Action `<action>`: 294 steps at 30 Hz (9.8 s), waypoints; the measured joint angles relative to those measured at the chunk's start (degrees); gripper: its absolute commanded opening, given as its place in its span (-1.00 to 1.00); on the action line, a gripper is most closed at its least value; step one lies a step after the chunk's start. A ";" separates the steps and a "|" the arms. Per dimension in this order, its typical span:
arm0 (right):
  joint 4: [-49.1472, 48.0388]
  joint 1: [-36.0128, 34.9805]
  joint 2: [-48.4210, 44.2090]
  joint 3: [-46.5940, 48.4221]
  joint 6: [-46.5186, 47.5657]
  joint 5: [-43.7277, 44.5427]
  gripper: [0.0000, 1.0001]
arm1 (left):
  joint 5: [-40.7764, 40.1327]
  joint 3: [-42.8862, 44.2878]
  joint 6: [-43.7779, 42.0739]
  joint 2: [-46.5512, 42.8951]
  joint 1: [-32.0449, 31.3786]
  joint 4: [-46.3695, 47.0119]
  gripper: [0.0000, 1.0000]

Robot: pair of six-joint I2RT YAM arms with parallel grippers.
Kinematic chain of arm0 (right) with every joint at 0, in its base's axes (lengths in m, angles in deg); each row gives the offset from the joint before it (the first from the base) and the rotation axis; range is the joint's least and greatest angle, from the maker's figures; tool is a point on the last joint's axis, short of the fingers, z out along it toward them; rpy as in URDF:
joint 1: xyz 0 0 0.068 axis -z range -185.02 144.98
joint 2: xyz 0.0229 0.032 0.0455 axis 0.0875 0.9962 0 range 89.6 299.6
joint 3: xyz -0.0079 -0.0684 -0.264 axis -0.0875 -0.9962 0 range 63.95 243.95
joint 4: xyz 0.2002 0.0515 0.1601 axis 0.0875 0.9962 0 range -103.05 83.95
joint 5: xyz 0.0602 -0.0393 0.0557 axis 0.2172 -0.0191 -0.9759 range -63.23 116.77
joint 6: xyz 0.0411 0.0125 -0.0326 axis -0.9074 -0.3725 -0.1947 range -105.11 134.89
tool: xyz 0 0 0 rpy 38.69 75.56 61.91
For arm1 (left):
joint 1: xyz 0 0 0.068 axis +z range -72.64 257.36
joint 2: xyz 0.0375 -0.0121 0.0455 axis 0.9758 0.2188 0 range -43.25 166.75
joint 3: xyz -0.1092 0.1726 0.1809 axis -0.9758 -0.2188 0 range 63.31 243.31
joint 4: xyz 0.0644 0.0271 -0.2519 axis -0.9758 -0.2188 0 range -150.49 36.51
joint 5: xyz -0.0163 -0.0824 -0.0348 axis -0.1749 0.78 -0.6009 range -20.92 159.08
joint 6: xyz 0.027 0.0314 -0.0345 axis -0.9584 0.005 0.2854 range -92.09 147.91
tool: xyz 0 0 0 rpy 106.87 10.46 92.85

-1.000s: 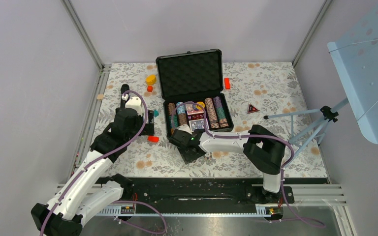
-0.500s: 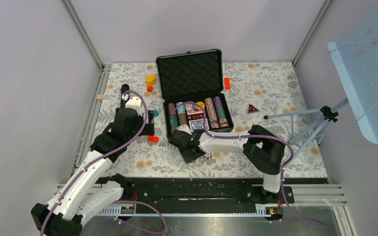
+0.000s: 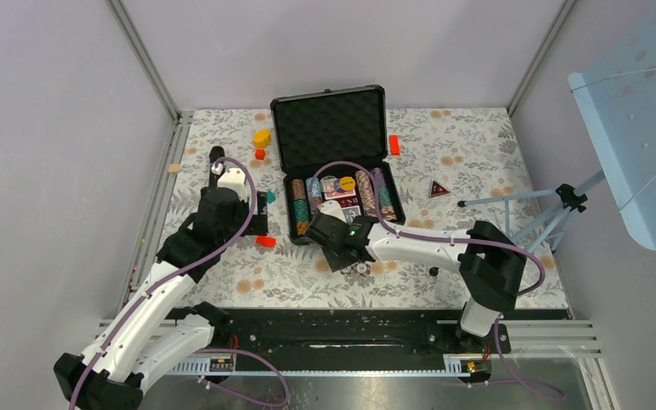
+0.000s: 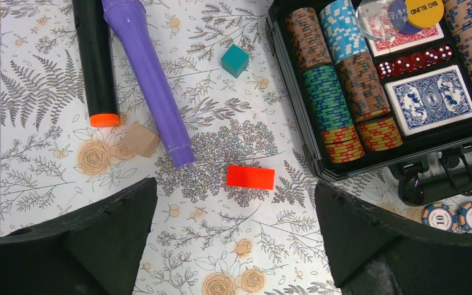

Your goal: Pack up texas hold em set

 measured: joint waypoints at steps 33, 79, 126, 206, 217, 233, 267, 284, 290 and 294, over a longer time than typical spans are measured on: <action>-7.39 3.45 6.27 -3.74 7.43 -6.82 0.22 | 0.00 0.00 0.00 0.00 0.00 0.00 0.98; -7.06 1.97 6.19 -3.74 7.32 -7.19 -0.09 | 0.02 0.00 0.00 0.02 0.00 0.00 0.98; -6.34 6.19 3.63 -6.19 10.82 -5.97 0.17 | 0.04 0.00 0.00 0.02 0.00 0.00 0.98; -7.13 2.75 6.51 -3.58 6.38 -5.88 0.30 | 0.13 0.00 0.00 0.15 0.00 0.02 0.98; -9.77 2.75 5.31 -5.73 6.62 -6.69 0.16 | 0.31 0.00 -0.02 0.15 0.00 0.02 0.98; -10.40 2.80 4.57 -6.64 6.88 -6.58 -0.11 | 0.48 -0.02 0.00 0.15 0.00 0.02 0.98; -5.38 2.80 -0.13 -6.51 6.19 -8.00 0.26 | 0.48 -0.02 0.00 0.15 0.00 0.00 0.98; -7.69 3.78 3.63 -7.06 9.38 -9.77 0.15 | 0.48 -0.02 0.00 0.15 0.00 0.00 0.98; -8.94 3.69 2.86 -8.09 9.18 -10.34 0.14 | 0.48 -0.02 -0.02 0.15 0.00 0.00 0.98; -9.05 3.10 2.75 -8.20 8.87 -10.47 0.12 | 0.48 -0.02 0.00 0.15 0.00 0.02 0.98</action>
